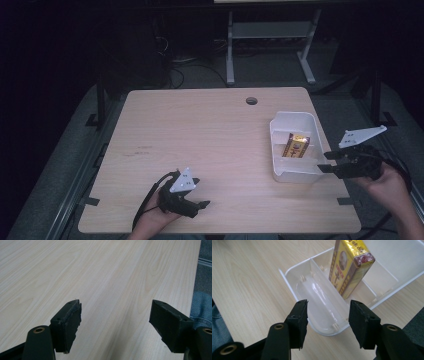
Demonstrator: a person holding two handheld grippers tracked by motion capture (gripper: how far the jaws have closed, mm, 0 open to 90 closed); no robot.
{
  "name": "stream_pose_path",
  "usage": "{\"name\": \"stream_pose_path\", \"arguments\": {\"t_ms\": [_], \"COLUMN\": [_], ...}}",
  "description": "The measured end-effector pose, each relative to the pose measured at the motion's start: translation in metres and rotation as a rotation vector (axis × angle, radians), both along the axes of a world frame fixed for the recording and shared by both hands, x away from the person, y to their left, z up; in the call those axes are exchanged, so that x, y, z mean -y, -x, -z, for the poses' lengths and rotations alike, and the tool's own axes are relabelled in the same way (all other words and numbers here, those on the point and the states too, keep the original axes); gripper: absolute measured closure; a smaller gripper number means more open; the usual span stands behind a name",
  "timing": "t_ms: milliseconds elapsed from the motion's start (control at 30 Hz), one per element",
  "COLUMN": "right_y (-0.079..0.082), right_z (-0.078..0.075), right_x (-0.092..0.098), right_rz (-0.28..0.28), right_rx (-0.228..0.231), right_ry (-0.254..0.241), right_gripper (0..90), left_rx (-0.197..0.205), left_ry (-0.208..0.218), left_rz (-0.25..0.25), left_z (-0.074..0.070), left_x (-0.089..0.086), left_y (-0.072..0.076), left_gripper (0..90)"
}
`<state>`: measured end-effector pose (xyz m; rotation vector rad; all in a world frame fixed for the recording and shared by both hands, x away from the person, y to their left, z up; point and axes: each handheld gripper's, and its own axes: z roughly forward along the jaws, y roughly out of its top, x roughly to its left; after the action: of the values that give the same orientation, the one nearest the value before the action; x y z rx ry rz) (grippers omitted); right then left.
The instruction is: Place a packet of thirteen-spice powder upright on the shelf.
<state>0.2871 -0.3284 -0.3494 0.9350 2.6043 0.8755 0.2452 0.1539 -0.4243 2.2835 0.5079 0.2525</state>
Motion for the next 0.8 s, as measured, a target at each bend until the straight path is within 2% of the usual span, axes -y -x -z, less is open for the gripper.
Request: {"name": "stream_pose_path", "arguments": {"t_ms": [433,800], "right_y": [0.027,0.048], "right_z": [0.008,0.015], "right_x": [-0.002,-0.016], "right_rz": [0.008,-0.022], "right_rx": [0.013,0.024], "right_ry": [-0.026,-0.032], "right_gripper": [47.8,46.9], "left_rx": [0.002,0.002], "left_ry": [-0.004,-0.009], "left_rz": [0.002,0.004], "left_z": [0.0,0.001], "left_x": [0.001,0.001], "left_y": [0.0,0.001], "left_gripper": [24.4,24.4]}}
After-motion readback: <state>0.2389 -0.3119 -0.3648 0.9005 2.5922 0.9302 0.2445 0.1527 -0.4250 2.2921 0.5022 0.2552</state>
